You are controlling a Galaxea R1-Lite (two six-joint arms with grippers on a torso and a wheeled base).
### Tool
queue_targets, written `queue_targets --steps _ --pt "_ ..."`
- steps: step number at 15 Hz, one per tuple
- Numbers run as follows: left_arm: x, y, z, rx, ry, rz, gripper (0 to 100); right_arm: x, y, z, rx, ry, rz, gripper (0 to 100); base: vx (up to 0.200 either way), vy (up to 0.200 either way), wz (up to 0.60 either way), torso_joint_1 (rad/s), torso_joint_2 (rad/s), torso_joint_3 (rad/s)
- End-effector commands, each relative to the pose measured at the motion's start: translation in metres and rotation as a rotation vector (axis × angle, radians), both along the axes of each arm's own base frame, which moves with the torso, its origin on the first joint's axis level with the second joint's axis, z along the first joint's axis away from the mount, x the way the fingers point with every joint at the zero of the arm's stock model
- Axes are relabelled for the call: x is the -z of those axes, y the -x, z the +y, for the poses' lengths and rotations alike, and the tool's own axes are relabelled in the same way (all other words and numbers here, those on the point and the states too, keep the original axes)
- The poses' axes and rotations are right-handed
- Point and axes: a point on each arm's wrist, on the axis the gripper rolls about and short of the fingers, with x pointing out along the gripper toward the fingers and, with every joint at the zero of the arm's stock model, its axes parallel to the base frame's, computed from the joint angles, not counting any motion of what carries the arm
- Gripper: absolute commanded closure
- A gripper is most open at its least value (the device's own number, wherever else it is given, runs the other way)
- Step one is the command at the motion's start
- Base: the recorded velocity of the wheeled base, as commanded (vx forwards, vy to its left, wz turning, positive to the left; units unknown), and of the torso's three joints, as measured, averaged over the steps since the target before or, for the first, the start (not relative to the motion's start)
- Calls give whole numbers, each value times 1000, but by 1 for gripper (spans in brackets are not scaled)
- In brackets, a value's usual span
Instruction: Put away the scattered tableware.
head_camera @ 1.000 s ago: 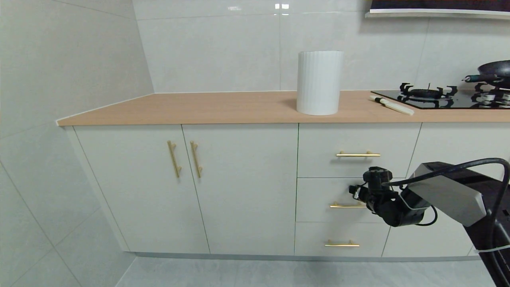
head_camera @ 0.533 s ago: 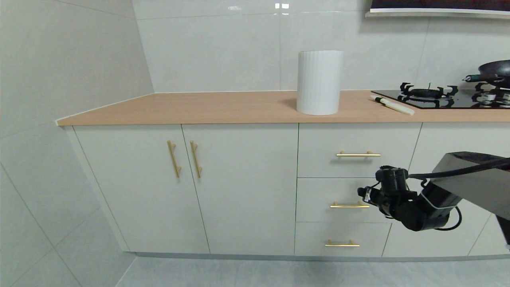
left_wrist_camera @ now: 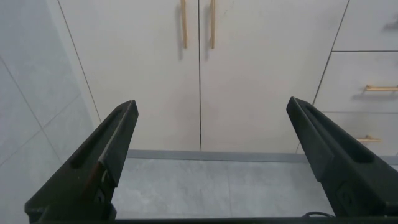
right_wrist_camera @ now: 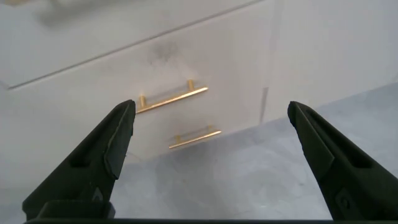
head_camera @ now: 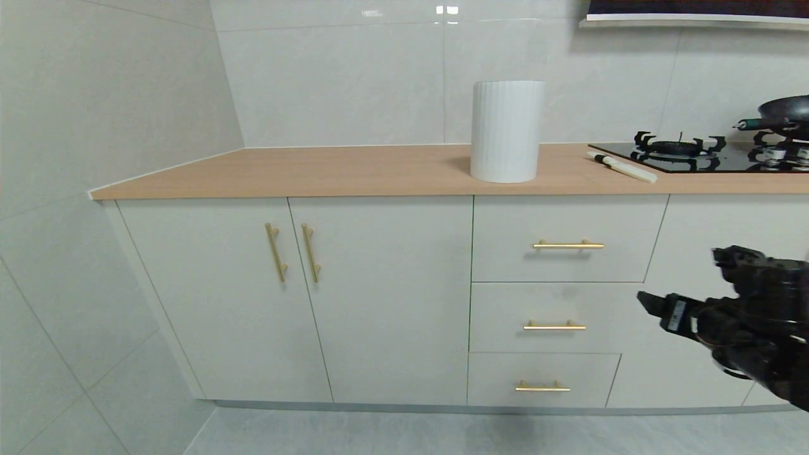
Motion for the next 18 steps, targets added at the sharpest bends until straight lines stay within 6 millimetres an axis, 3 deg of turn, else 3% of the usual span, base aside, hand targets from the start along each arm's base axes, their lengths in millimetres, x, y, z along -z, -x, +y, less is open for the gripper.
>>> queue_targets --steps 1,2,11,15,16,18 --pt "0 0 0 -1 0 0 0 -28 105 -17 0 73 -159 0 0 0 0 0 0 0" --pt "0 0 0 -1 0 0 0 -27 136 -21 -10 122 -192 0 0 0 0 0 0 0" --pt "0 0 0 -1 0 0 0 -10 286 -38 74 356 -211 0 0 0 0 0 0 0" --pt "0 0 0 -1 0 0 0 -6 296 -36 199 368 -215 0 0 0 0 0 0 0" --pt "0 0 0 -1 -1 0 0 -3 296 -35 184 364 -220 0 0 0 0 0 0 0" --pt "0 0 0 -1 0 0 0 12 288 -30 -19 311 -285 0 0 0 0 0 0 0"
